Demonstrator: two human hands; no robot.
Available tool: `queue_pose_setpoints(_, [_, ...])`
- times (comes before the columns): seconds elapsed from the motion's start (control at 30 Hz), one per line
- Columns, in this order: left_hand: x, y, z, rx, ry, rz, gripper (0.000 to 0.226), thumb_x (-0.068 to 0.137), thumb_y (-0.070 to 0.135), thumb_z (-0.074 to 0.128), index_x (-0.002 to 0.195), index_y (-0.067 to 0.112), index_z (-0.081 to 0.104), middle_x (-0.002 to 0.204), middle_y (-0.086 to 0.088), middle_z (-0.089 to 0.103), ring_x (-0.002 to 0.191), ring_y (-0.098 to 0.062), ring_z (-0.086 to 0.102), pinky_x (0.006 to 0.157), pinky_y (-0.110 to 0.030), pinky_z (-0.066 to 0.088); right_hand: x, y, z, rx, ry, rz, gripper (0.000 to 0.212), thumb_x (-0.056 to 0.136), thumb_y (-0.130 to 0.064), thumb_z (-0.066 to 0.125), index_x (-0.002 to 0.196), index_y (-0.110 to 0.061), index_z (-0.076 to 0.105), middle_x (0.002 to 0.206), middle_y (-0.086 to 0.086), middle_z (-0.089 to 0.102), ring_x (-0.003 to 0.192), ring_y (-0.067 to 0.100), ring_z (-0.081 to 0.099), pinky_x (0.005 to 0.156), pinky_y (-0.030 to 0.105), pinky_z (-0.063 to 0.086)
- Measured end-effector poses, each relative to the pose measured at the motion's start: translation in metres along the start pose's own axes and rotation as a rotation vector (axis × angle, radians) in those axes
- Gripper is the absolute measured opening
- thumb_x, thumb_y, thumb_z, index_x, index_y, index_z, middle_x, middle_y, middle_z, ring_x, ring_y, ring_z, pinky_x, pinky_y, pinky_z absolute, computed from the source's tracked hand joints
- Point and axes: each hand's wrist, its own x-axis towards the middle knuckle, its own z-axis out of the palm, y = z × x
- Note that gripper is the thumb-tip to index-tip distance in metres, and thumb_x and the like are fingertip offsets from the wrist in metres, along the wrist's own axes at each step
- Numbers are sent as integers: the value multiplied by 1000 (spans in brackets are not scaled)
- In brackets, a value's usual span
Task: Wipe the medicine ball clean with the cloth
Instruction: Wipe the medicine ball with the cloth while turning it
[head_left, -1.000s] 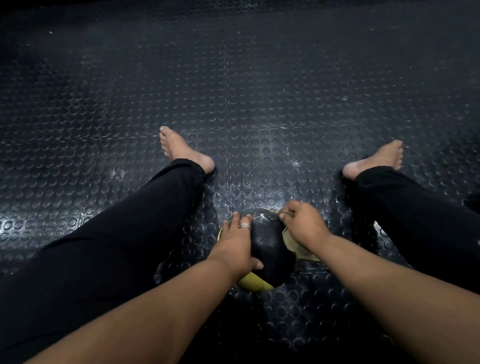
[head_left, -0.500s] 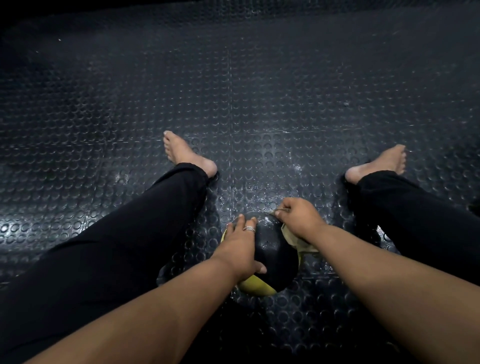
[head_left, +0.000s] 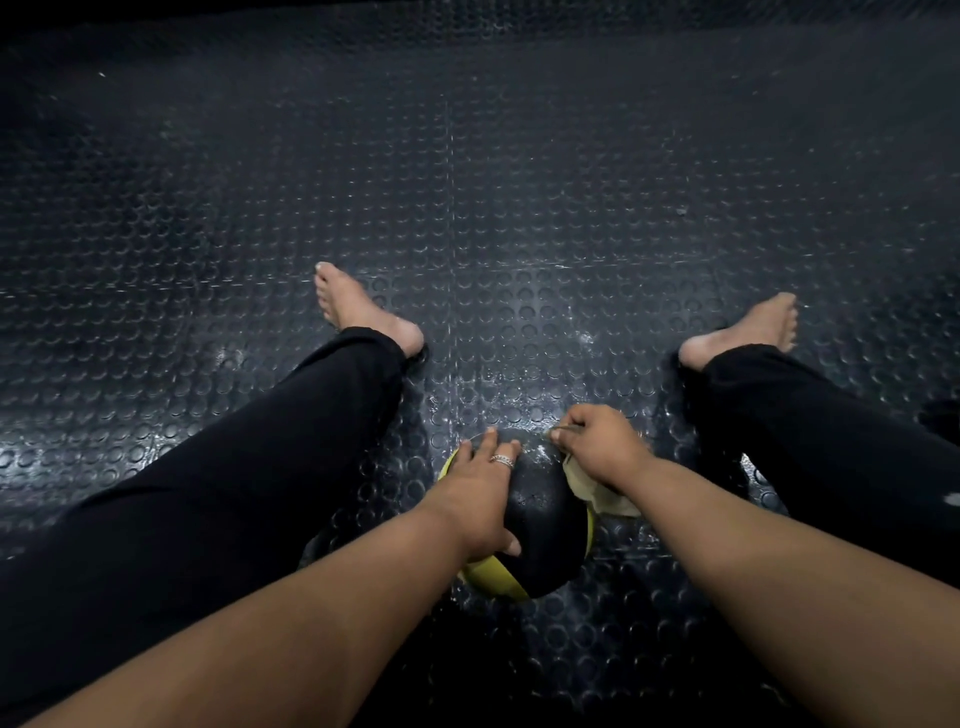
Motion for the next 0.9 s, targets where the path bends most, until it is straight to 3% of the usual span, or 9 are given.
queue_pose_setpoints(0.13, [1,-3,-2,-20,1,-2,119,71,26,86,156,23,3,164,-1,-8,151,-27,-6,122,-43,14,-5,0,0,27,23,-24,12,89,-20,62,78,-16,61,86,-3,63,82,17,57,69,24,38])
queue_pose_setpoints(0.23, [2,-4,-3,-16,-6,7,118,70,24,87,156,24,5,164,0,-8,151,-26,-6,122,-42,14,-27,13,1,48,61,-21,23,88,-18,63,67,-19,54,73,-3,60,71,15,55,60,23,39])
queue_pose_setpoints(0.33, [1,-2,-3,-19,-6,8,118,70,23,87,156,24,7,164,1,-8,151,-24,-6,122,-44,17,-47,33,-2,2,33,-6,24,86,-20,65,64,-20,54,71,4,63,72,21,59,66,29,44])
queue_pose_setpoints(0.43, [0,-2,-4,-26,-5,8,117,70,23,87,156,24,6,164,1,-8,151,-23,-6,122,-42,14,-57,38,-8,-6,-5,25,23,85,-21,66,64,-22,56,73,0,65,74,18,60,69,29,44])
queue_pose_setpoints(0.53, [-1,0,-4,-23,2,8,118,71,24,86,156,24,5,164,2,-9,151,-23,-7,122,-41,14,-61,24,-3,34,160,48,24,87,-21,64,65,-20,55,68,-2,60,70,17,56,61,27,39])
queue_pose_setpoints(0.63, [-2,3,-1,-3,5,1,118,72,24,86,156,24,4,164,2,-11,151,-25,-8,122,-42,15,-63,8,15,48,258,48,14,88,-24,61,75,-19,58,77,1,62,74,19,56,62,25,36])
queue_pose_setpoints(0.73, [-1,3,1,25,-9,10,119,72,24,85,156,23,1,163,1,-13,150,-27,-8,122,-43,16,-57,0,25,56,270,65,11,90,-27,57,80,-22,57,86,2,61,79,20,56,66,25,35])
queue_pose_setpoints(0.9, [3,1,-2,26,-10,15,120,71,25,86,156,23,2,164,0,-11,151,-26,-7,122,-44,16,-31,-8,13,125,178,119,17,91,-26,58,75,-21,54,70,-4,56,75,20,55,62,25,34])
